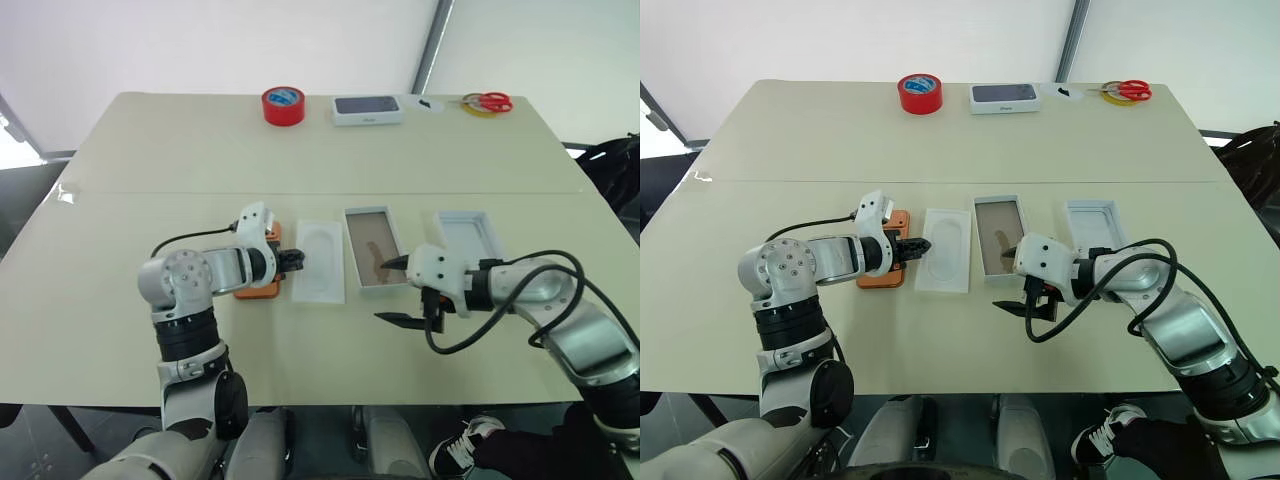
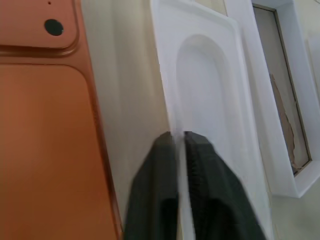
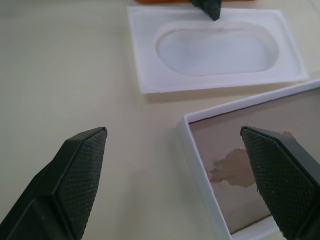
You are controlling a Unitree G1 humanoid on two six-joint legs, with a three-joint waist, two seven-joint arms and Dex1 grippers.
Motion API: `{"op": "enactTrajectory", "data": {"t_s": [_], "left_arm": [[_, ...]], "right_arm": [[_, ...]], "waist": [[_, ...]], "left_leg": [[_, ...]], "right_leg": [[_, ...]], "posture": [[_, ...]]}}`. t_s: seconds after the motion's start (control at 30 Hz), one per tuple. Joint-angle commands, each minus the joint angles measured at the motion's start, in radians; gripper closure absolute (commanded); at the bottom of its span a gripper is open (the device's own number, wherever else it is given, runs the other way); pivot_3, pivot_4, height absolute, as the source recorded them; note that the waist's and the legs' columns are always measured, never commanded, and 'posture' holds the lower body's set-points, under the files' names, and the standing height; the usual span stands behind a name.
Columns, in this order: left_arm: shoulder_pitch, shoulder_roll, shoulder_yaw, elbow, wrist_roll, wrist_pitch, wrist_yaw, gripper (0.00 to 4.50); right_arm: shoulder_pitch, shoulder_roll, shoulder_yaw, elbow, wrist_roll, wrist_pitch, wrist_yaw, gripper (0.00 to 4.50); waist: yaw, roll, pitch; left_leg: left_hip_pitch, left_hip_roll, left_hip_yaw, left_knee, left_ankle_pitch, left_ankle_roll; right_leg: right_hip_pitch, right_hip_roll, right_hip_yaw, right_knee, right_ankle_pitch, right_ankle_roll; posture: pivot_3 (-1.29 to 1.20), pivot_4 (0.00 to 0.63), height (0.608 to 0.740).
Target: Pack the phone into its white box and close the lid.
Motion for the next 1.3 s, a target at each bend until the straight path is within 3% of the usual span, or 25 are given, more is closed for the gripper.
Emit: {"op": "enactTrajectory", "data": {"t_s": [0.03, 0.17, 0.23, 0.5, 0.8, 1.1, 1.2, 1.3], "left_arm": [[-0.022, 0.003, 0.004, -0.004, 0.019, 0.009, -0.003, 4.44], [-0.035, -0.005, 0.057, 0.004, 0.018, 0.009, -0.006, 4.44], [-0.039, -0.004, 0.079, -0.005, 0.018, 0.009, -0.008, 4.50], [-0.095, -0.003, 0.266, -0.038, -0.017, 0.009, 0.000, 4.50], [-0.175, 0.067, 0.387, -0.032, -0.032, 0.009, -0.005, 4.50], [-0.210, 0.091, 0.392, -0.032, -0.075, 0.009, -0.005, 4.50], [-0.192, 0.046, 0.380, -0.061, -0.088, 0.009, 0.009, 4.50], [-0.185, -0.010, 0.378, -0.083, -0.095, 0.009, 0.032, 4.50]], "right_arm": [[-0.068, 0.011, 0.037, 0.068, -0.051, -0.038, 0.023, 0.00], [-0.131, 0.027, 0.103, 0.195, -0.123, -0.117, 0.066, 0.00], [-0.154, 0.041, 0.126, 0.253, -0.150, -0.156, 0.085, 0.54], [-0.188, 0.074, 0.155, 0.344, -0.203, -0.255, 0.150, 4.43], [-0.202, 0.151, 0.196, 0.203, -0.220, -0.181, 0.162, 4.47], [-0.289, 0.288, 0.241, 0.227, -0.251, -0.014, 0.119, 4.47], [-0.315, 0.312, 0.220, 0.230, -0.232, 0.026, 0.112, 3.52], [-0.308, 0.295, 0.192, 0.192, -0.207, 0.024, 0.118, 2.03]], "waist": [[-0.001, 0.000, 0.000], [-0.001, 0.000, 0.000], [-0.001, 0.000, 0.000], [-0.003, 0.000, 0.000], [-0.003, -0.001, 0.000], [-0.001, -0.001, 0.000], [-0.001, -0.001, 0.000], [-0.001, -0.001, 0.000]], "left_leg": [[0.000, 0.000, 0.000, 0.000, 0.000, 0.000], [0.000, 0.000, 0.000, 0.000, 0.000, -0.001], [0.000, 0.000, 0.000, 0.000, 0.000, -0.001], [0.000, 0.000, 0.000, 0.000, 0.001, -0.002], [0.000, 0.000, -0.001, -0.001, 0.003, -0.005], [0.000, 0.000, -0.002, -0.001, 0.004, -0.008], [0.000, -0.001, -0.002, -0.001, 0.004, -0.008], [-0.001, -0.001, -0.002, -0.001, 0.004, -0.008]], "right_leg": [[0.000, 0.000, 0.000, 0.000, 0.000, -0.001], [0.000, 0.000, 0.000, 0.000, 0.000, 0.000], [0.000, 0.000, 0.000, 0.000, 0.001, 0.001], [0.000, 0.000, -0.001, 0.000, 0.001, 0.002], [0.000, 0.000, -0.001, 0.001, 0.001, 0.002], [-0.001, -0.001, -0.002, 0.002, 0.002, 0.002], [-0.001, -0.001, -0.002, 0.002, 0.002, 0.002], [-0.001, -0.002, -0.002, 0.002, 0.002, 0.002]], "posture": [[0.00, 0.150, 0.736], [0.00, 0.150, 0.736], [0.00, 0.150, 0.736], [0.00, 0.150, 0.736], [0.00, 0.150, 0.736], [0.00, 0.150, 0.736], [0.00, 0.150, 0.736], [0.00, 0.150, 0.736]]}}
